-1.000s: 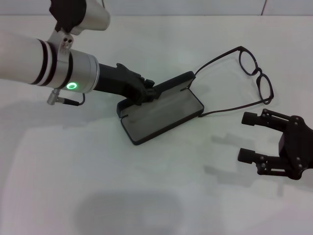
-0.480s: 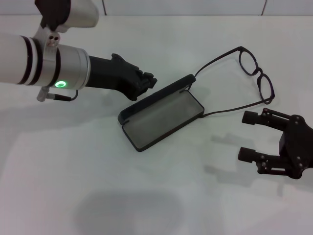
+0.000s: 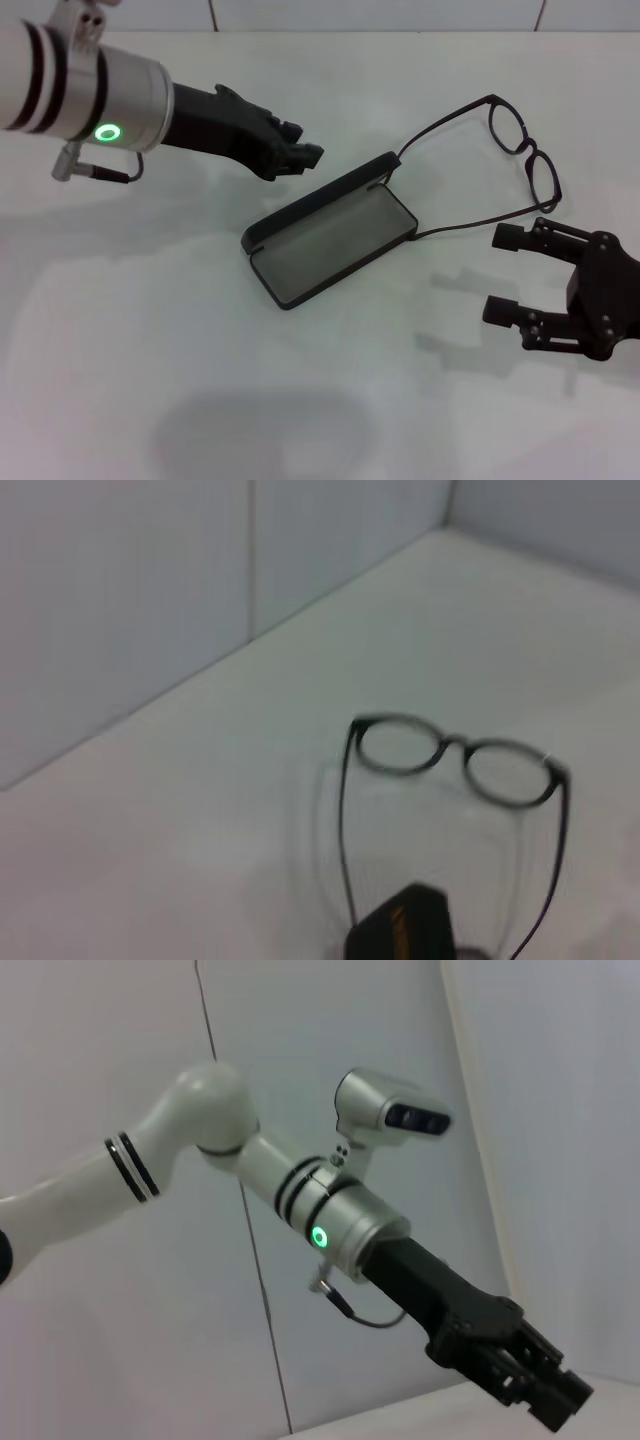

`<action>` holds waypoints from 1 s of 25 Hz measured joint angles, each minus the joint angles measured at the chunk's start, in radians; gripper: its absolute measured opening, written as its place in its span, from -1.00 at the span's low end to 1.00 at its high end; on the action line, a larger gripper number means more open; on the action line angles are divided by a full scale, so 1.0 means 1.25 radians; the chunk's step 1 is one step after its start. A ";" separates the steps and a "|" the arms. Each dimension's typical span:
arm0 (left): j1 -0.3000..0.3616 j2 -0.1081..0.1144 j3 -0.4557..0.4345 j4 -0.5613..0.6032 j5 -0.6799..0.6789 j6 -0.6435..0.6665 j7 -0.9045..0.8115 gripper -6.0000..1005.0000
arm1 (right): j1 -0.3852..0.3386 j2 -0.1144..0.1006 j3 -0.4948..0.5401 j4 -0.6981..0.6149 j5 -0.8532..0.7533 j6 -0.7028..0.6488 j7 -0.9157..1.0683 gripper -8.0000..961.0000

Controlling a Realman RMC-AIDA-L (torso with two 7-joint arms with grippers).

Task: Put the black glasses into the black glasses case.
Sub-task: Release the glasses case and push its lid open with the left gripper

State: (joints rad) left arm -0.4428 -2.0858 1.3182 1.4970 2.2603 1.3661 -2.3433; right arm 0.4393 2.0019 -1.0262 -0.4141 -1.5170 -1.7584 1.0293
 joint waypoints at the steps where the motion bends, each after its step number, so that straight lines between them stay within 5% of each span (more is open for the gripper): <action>1: -0.005 0.000 0.020 0.026 0.040 0.007 -0.046 -0.54 | 0.000 0.000 0.000 0.000 0.000 0.003 0.000 0.72; 6: -0.049 -0.003 0.154 0.040 0.216 0.017 -0.220 -0.24 | 0.002 0.000 0.000 0.000 0.000 0.014 0.000 0.72; 17: -0.074 -0.006 0.257 0.012 0.281 -0.026 -0.277 0.36 | -0.005 0.000 0.000 0.005 -0.003 0.028 -0.006 0.72; 25: -0.072 -0.007 0.327 0.011 0.334 -0.063 -0.293 0.16 | -0.003 0.000 0.001 0.009 -0.004 0.038 -0.007 0.72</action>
State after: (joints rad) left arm -0.5326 -2.0942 1.7264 1.5113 2.6783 1.2871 -2.7097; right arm 0.4351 2.0018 -1.0246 -0.4034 -1.5222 -1.7109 1.0202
